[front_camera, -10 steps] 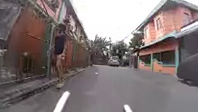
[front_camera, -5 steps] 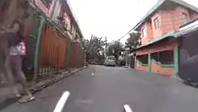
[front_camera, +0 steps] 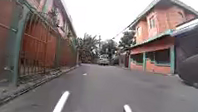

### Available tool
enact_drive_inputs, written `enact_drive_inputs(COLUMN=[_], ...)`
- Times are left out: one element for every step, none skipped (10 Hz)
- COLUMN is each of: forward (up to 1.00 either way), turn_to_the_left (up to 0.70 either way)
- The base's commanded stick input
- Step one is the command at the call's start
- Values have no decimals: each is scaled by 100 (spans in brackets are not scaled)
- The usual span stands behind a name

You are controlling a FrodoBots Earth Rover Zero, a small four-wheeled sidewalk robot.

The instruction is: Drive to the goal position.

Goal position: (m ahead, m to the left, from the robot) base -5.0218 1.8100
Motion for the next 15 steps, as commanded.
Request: enact_drive_inputs(forward=[85, 85, 85, 85, 85, 85, 85, 85, 85, 85, 85, 85, 85, 85, 85], turn_to_the_left=[0, 0, 0, 0, 0, 0, 0, 0, 0, 0, 0, 0, 0, 0, 0])
